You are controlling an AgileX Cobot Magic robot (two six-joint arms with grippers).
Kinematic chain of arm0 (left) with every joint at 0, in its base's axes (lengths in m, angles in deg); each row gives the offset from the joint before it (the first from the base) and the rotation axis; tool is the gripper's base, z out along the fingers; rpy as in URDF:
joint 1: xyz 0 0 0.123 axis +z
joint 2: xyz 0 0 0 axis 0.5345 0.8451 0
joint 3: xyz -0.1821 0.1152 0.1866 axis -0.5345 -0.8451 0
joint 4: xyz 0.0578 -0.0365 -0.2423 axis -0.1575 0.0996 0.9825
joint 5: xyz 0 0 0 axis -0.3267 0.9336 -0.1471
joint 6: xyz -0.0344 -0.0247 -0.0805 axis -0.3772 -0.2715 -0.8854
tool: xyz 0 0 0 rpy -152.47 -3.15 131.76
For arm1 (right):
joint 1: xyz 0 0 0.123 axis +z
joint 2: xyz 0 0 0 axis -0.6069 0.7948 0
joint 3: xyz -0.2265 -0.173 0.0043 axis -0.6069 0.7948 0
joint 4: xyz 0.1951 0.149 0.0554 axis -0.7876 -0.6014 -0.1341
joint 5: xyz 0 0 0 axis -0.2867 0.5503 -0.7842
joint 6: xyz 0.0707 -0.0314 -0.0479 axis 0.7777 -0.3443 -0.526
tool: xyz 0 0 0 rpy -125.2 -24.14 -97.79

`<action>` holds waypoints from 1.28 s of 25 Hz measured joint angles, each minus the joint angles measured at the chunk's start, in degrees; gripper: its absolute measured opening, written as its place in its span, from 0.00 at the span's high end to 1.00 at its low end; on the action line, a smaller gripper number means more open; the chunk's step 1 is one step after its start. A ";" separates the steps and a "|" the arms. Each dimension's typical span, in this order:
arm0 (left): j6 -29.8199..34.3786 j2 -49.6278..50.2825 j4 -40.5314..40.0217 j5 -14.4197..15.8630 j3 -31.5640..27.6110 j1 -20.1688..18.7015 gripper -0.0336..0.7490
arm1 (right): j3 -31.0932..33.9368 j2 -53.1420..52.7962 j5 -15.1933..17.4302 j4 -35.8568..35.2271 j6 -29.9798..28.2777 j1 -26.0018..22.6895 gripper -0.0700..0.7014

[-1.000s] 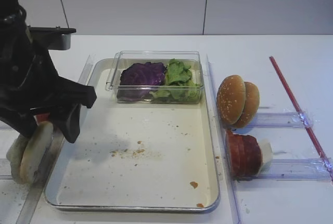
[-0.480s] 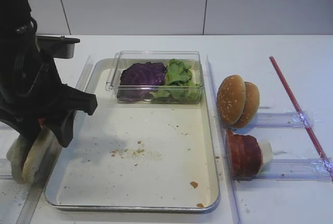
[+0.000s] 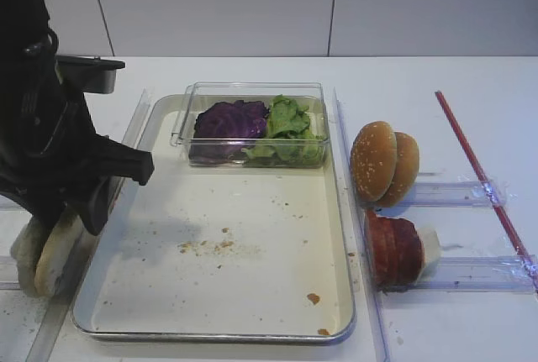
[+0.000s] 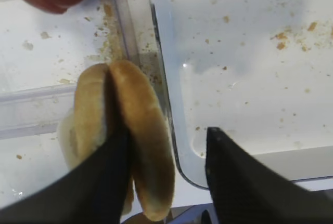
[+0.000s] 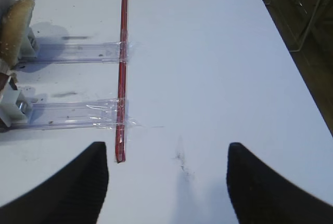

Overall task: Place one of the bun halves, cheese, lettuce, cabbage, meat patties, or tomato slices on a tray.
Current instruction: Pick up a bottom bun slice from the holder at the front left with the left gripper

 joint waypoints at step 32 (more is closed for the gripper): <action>-1.78 -0.10 -0.93 0.10 0.00 0.62 0.79 | 0.00 0.00 0.00 0.00 0.08 0.00 0.25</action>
